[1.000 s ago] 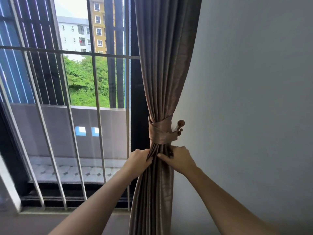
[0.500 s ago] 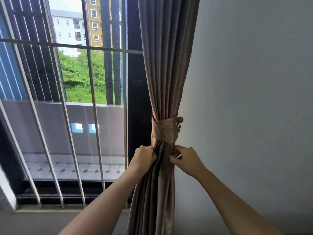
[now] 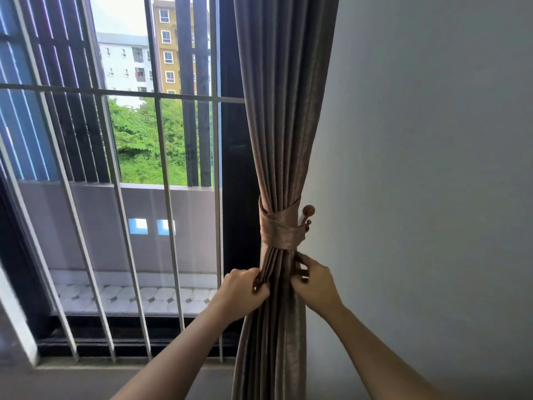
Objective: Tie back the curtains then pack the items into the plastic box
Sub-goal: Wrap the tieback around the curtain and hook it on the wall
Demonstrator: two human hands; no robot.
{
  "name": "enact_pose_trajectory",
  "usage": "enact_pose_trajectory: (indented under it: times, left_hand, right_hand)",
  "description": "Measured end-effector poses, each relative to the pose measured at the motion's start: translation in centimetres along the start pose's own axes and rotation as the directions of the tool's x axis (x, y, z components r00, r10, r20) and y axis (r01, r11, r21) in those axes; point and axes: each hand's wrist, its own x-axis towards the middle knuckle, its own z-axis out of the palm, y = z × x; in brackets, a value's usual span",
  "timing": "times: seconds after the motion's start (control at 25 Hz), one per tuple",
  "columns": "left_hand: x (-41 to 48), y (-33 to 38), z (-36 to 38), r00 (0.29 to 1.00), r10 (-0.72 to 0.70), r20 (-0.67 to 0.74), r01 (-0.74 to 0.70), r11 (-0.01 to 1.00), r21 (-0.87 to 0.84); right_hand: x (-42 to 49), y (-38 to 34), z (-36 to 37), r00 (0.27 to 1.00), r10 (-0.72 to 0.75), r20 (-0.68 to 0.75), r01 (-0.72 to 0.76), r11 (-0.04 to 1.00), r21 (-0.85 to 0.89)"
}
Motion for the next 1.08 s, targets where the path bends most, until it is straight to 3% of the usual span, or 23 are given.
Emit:
enact_pose_trajectory:
  times: [0.12, 0.32, 0.44, 0.68, 0.88, 1.08]
  left_hand:
    - [0.4, 0.1, 0.1, 0.997, -0.022, -0.073, 0.022, 1.000, -0.001]
    - [0.8, -0.3, 0.6, 0.998, 0.003, -0.065, 0.009, 0.984, 0.180]
    - [0.2, -1.0, 1.0, 0.990, -0.017, -0.137, 0.045, 0.977, 0.210]
    - [0.3, -0.1, 1.1, 0.985, -0.005, -0.170, 0.010, 1.000, 0.026]
    - [0.7, -0.8, 1.5, 0.982, -0.015, -0.189, 0.019, 1.000, 0.021]
    - [0.7, -0.2, 1.6, 0.988, -0.014, -0.156, 0.022, 0.998, 0.051]
  right_hand:
    - [0.7, 0.0, -0.1, 0.995, -0.042, -0.091, 0.036, 0.997, -0.064]
    - [1.6, 0.4, 0.5, 0.998, -0.027, -0.053, 0.008, 0.945, -0.326]
    - [0.7, 1.1, 0.9, 0.996, -0.063, -0.070, 0.041, 0.960, -0.279]
    - [0.8, 0.5, 1.3, 0.976, -0.024, -0.216, -0.018, 0.982, -0.187]
    - [1.4, -1.0, 2.2, 0.998, -0.061, -0.034, 0.050, 0.960, -0.277]
    - [0.7, -0.8, 1.5, 0.996, -0.093, 0.006, 0.092, 0.963, -0.255]
